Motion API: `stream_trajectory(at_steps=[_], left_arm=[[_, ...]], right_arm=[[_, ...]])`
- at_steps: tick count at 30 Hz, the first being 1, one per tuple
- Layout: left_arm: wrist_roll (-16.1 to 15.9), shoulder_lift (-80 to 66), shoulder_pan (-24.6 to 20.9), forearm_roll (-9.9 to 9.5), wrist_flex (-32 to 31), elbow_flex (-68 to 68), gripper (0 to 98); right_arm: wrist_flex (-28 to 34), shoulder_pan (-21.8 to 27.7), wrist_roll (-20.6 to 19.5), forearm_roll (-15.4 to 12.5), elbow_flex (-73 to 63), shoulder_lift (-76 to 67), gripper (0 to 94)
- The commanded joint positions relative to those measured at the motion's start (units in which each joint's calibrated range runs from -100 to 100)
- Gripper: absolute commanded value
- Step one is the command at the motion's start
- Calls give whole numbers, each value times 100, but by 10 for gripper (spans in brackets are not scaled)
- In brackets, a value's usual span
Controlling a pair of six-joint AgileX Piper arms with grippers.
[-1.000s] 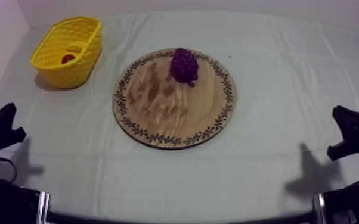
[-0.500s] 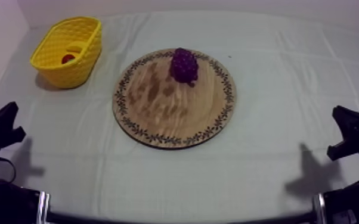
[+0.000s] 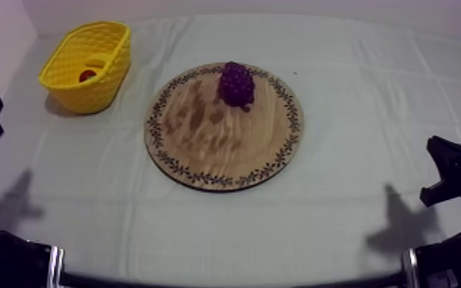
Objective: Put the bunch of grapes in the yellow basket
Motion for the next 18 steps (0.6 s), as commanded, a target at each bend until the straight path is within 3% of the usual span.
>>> stream_trajectory(at_steps=[1,5,12,18], left_arm=[[75,790,131,-24,29,-852,0],[299,1697,392,-167,86,-1663,0],[1038,3398,1025,-714,831,-3325,0],[1415,4770,1338,-843,1383,-4833,0]], right_arm=[[0,2,1,1,-3,-1,4],[0,2,-1,1,-3,-1,4],[0,2,-1,1,-3,-1,4],[0,2,-1,1,-3,-1,4]])
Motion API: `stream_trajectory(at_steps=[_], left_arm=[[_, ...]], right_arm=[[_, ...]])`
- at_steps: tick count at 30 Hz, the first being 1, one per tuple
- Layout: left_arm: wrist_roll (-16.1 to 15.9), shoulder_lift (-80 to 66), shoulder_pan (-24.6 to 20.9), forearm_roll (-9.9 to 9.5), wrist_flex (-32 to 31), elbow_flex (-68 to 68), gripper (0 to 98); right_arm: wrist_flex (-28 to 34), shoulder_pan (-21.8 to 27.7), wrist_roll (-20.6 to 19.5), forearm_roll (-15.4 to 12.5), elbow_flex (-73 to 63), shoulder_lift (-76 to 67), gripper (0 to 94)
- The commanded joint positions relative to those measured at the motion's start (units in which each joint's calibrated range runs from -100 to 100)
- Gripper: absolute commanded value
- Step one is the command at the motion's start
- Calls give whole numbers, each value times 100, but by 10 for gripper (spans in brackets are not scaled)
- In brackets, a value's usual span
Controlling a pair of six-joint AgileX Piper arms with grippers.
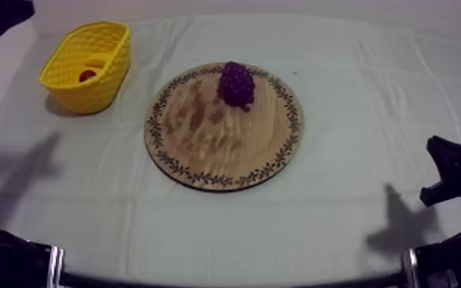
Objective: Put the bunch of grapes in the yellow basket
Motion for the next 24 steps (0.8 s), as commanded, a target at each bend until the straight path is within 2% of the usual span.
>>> stream_trajectory(at_steps=[1,4,13,24], left_arm=[[200,1006,126,-12,207,-1108,0],[331,1661,285,-62,544,-1849,0],[688,3382,803,-406,1317,-3222,0],[868,5113,1188,-447,2013,-4414,0]], right_arm=[[0,2,0,1,-3,-1,4],[0,2,-1,1,-3,-1,4],[0,2,-1,1,-3,-1,4],[0,2,-1,1,-3,-1,4]])
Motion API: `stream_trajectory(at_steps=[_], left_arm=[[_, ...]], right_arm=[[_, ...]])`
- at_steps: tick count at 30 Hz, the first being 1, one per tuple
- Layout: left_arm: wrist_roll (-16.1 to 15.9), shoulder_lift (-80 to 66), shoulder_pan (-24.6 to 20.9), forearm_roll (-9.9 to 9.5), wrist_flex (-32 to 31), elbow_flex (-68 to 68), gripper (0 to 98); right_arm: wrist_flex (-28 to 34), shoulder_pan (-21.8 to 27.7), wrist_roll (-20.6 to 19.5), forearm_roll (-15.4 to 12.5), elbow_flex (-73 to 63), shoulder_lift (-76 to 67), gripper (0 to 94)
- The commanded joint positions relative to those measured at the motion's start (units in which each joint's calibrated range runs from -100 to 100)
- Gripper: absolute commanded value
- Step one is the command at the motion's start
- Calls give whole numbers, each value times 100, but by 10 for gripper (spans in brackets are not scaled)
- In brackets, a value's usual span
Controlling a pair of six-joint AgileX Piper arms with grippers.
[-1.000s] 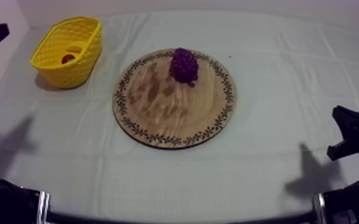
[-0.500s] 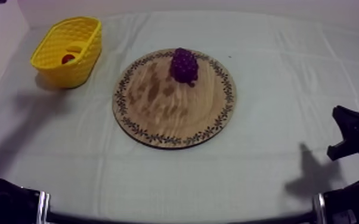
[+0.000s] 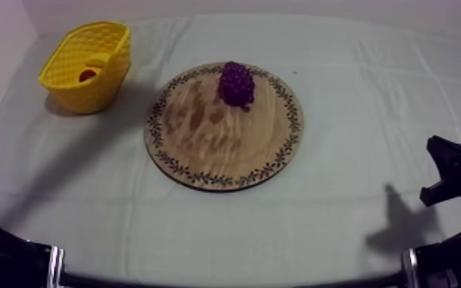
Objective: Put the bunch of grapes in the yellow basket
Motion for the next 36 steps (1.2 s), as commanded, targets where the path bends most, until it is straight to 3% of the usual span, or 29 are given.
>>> stream_trajectory(at_steps=[1,17,19,21,29,32,36], left_arm=[[22,535,65,7,108,-303,0],[168,2160,431,113,519,-1841,0],[157,2241,425,114,536,-1903,35],[183,2307,413,117,581,-1948,137],[206,2447,296,307,728,-2057,819],[238,2465,301,328,892,-2095,917],[253,2476,314,389,1067,-2118,956]], right_arm=[[0,2,1,1,-3,-1,4],[0,2,1,1,-3,-1,4],[0,2,1,1,-3,-1,4],[0,2,1,1,-3,-1,4],[0,2,4,1,-3,-1,4],[0,2,5,1,-3,-1,4],[0,2,6,1,-3,-1,4]])
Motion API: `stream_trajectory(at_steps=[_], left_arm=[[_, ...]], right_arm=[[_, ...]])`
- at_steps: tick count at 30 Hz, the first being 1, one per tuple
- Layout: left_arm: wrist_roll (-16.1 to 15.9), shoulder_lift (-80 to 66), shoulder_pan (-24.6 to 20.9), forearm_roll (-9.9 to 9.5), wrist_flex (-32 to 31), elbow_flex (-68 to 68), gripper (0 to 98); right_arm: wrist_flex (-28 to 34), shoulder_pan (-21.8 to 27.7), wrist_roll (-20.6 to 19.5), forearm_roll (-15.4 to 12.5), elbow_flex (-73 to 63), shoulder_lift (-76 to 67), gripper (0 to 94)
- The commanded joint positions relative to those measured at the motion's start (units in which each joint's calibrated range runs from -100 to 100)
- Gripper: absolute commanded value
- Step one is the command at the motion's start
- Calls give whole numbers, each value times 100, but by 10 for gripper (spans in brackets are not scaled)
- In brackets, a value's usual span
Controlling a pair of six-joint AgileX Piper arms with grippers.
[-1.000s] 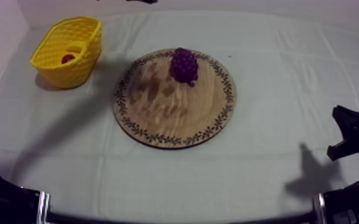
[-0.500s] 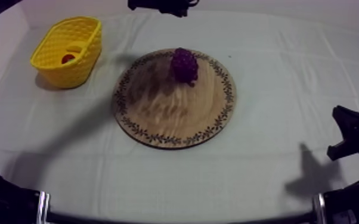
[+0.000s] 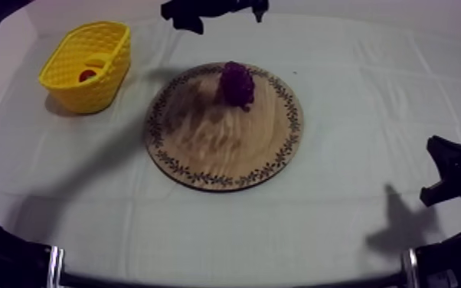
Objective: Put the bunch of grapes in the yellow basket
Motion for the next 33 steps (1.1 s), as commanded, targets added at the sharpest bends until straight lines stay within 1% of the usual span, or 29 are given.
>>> stream_trajectory(at_steps=[1,11,19,27,33], left_arm=[[14,9,-1,18,34,7,959],[113,560,-33,142,-7,-24,968],[317,1457,-64,180,-58,-478,966],[542,2253,-92,103,40,-1016,962],[594,2662,-120,61,128,-1299,959]], right_arm=[[0,2,3,1,-3,-1,4],[0,2,-1,1,-3,-1,4],[0,2,0,1,-3,-1,4],[0,2,3,1,-3,-1,4],[0,2,4,1,-3,-1,4]])
